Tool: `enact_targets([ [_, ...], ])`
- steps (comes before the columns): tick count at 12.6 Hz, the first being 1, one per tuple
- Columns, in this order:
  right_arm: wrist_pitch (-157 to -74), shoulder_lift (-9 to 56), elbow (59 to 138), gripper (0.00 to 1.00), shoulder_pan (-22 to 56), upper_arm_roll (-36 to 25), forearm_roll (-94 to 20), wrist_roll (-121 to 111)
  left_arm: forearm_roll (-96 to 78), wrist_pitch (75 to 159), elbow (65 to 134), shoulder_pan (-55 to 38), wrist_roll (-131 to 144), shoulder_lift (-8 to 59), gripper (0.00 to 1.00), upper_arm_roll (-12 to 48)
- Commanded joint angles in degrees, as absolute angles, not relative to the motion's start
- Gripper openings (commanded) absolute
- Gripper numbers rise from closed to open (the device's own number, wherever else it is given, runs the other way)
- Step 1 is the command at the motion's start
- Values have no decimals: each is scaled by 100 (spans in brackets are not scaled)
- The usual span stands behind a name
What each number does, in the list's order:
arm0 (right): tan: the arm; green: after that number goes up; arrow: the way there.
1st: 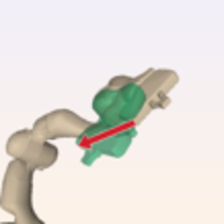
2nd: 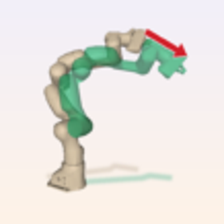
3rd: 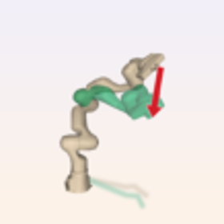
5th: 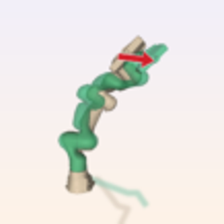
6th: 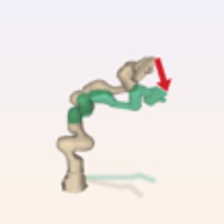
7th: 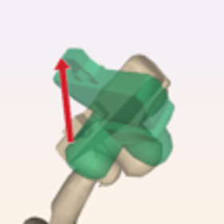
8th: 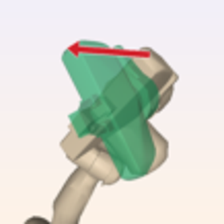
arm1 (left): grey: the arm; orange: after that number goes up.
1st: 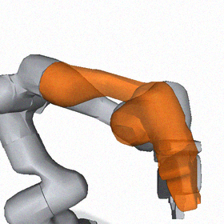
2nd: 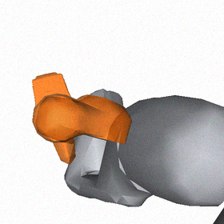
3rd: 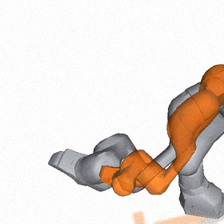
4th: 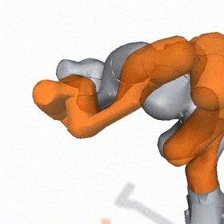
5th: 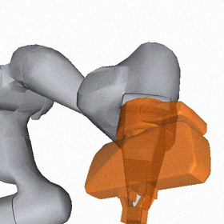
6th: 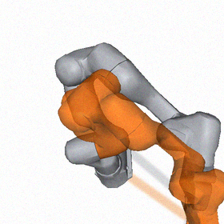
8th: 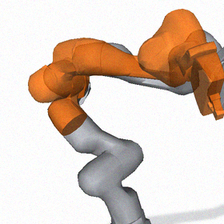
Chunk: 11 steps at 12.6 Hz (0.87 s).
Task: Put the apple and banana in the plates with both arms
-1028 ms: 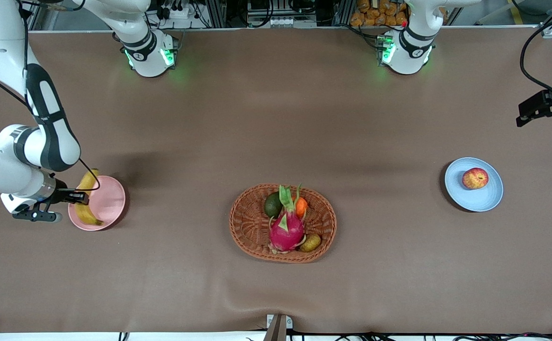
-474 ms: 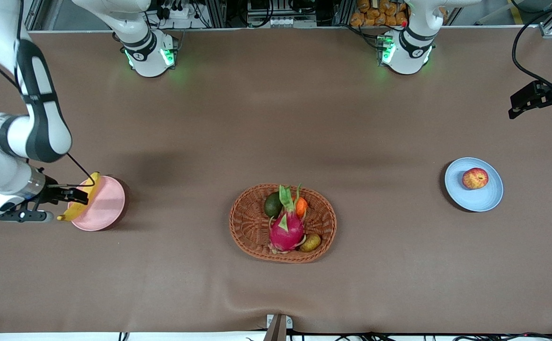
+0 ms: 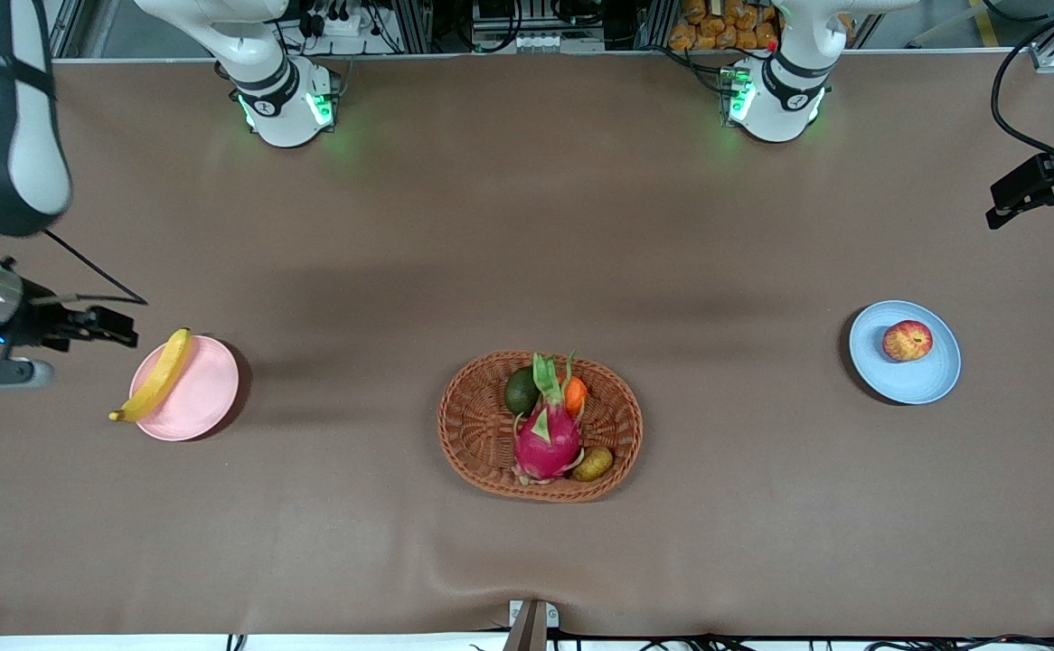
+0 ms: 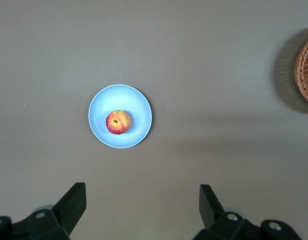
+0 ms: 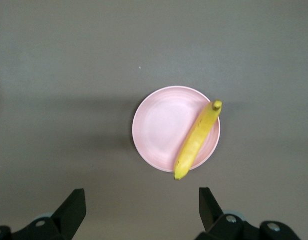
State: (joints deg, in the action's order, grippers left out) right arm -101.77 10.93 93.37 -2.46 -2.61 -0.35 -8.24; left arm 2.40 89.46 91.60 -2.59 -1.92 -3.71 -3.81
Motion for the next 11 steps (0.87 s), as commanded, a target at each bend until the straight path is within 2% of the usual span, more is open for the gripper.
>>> enact_targets([
  [1,-9626,652,9220,100,-255,-255,-70,-791,150,8982,9220,-237,-132,-448,100,-360],
  [5,-8809,-17,9202,100,-255,-246,-158,-486,158,8982,9211,-246,-132,-440,100,-369],
  [7,-8203,8,8818,100,-246,-263,-332,304,167,8965,9228,-255,-27,-439,100,-369],
  [11,-8103,-9,8605,100,-229,-246,-343,-95,184,8930,9237,-246,229,-448,100,-360],
])
